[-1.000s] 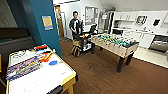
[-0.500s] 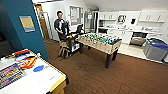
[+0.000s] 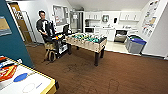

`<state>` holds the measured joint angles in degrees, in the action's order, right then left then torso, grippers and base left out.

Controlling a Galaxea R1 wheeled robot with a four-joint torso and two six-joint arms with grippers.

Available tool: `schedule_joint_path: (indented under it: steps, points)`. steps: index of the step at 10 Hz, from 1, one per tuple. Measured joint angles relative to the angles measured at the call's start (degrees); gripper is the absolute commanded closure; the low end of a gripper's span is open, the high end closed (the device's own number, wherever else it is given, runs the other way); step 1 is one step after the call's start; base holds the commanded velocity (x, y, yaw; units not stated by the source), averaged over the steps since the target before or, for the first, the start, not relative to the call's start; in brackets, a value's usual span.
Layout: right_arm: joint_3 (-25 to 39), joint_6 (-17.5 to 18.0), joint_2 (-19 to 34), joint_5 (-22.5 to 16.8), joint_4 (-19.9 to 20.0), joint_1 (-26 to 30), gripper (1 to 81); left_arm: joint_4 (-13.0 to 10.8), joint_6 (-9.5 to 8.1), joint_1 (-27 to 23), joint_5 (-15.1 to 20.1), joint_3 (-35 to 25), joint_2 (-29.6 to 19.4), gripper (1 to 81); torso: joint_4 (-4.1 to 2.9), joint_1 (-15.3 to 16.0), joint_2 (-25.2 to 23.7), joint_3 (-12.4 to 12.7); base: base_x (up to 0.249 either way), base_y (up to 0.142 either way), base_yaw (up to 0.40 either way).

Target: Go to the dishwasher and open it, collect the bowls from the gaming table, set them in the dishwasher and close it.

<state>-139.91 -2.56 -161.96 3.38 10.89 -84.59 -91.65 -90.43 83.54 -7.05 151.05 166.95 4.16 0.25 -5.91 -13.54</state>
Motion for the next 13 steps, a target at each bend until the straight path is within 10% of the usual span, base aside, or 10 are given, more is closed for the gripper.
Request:
schedule_joint_path:
  steps: [13]
  points:
    - [-0.16,-0.13,-0.17,-0.44,-0.33,-0.79,81.1,0.37,0.02,-0.55,-0.12,0.02,-0.33,81.1,0.0,0.0,0.0,0.0,-0.005,-0.021,-0.327]
